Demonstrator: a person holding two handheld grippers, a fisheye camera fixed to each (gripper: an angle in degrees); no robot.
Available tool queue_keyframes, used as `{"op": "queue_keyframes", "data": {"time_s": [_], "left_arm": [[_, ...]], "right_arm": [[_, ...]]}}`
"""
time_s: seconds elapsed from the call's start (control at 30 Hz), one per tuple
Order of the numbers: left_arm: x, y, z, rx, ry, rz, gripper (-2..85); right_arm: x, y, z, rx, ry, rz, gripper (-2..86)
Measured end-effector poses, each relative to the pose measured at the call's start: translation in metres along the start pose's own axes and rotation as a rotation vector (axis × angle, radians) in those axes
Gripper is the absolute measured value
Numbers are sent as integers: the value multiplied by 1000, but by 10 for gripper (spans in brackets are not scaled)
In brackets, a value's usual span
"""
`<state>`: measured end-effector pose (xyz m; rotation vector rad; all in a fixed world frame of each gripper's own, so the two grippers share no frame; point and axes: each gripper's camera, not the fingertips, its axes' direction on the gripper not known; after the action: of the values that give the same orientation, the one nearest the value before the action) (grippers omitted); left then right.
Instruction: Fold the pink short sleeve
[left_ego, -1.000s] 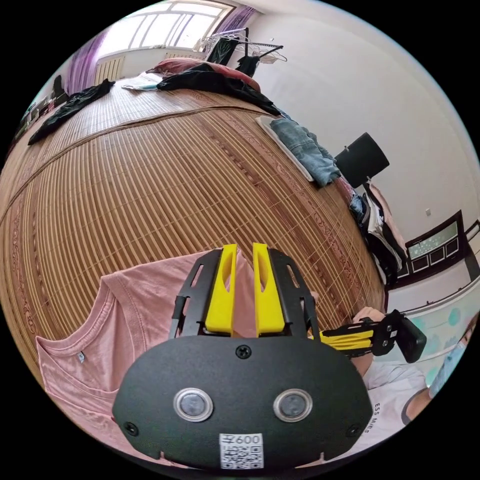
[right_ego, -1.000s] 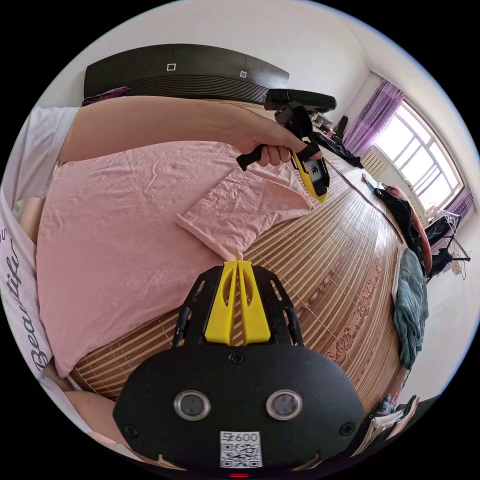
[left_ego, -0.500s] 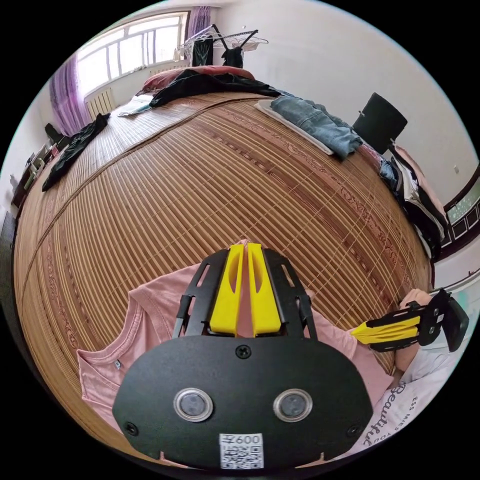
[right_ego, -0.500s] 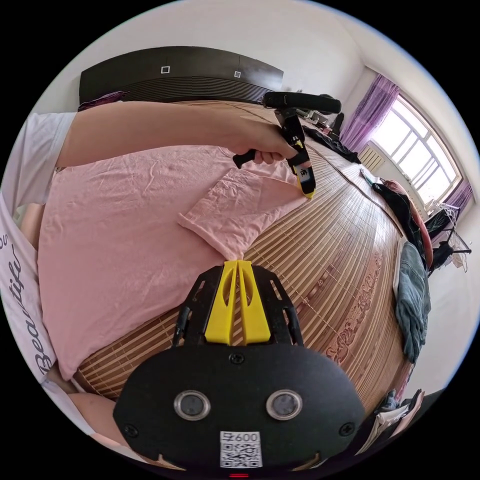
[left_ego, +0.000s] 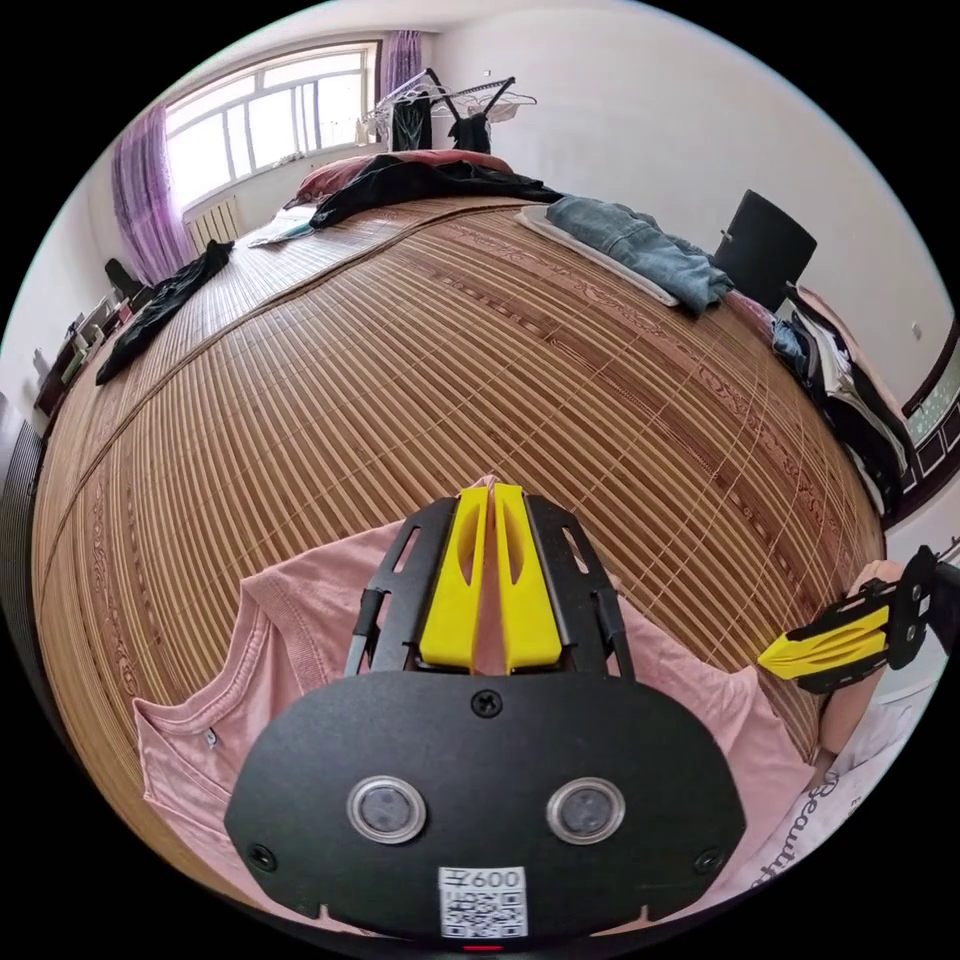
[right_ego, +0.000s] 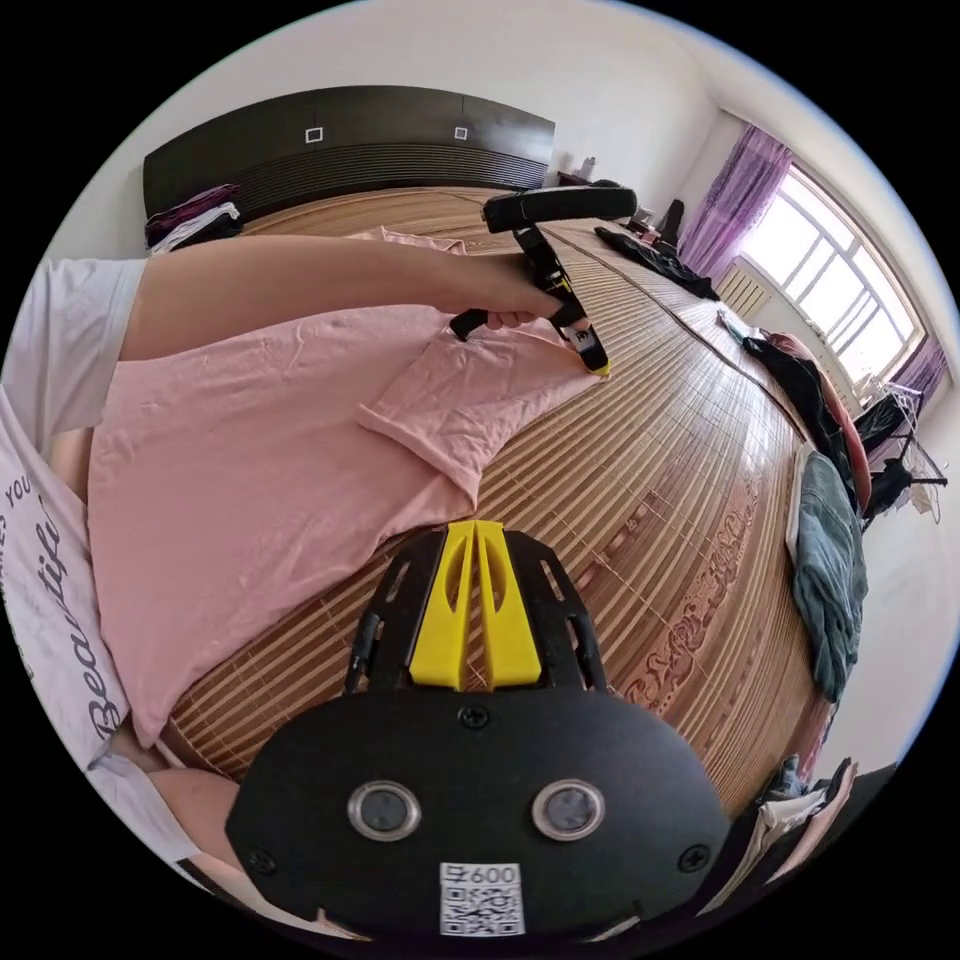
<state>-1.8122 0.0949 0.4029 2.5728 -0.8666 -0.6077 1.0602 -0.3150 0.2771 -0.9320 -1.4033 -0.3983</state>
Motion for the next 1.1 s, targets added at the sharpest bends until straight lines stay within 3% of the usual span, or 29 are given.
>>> {"op": "queue_keyframes", "data": {"time_s": [0.2, 0.33, 0.57, 0.73, 0.87, 1.1], "left_arm": [[7, -8, -2, 4, 67, -32, 21], [31, -15, -5, 7, 31, -15, 23], [57, -31, -6, 7, 39, -21, 30], [65, -51, -27, -62, 111, 6, 55], [70, -11, -106, 90, 11, -10, 82], [67, 60, -104, -53, 148, -114, 90]], "right_arm": [[35, -23, -32, 226, -164, 341, -8], [8, -57, 7, -10, -130, 262, -8], [-1, -68, -14, -25, -85, 244, -8], [12, -63, -23, 29, -162, 290, -8], [12, -65, -33, 29, -172, 287, -8], [5, -71, -45, 24, -159, 275, -8]]}}
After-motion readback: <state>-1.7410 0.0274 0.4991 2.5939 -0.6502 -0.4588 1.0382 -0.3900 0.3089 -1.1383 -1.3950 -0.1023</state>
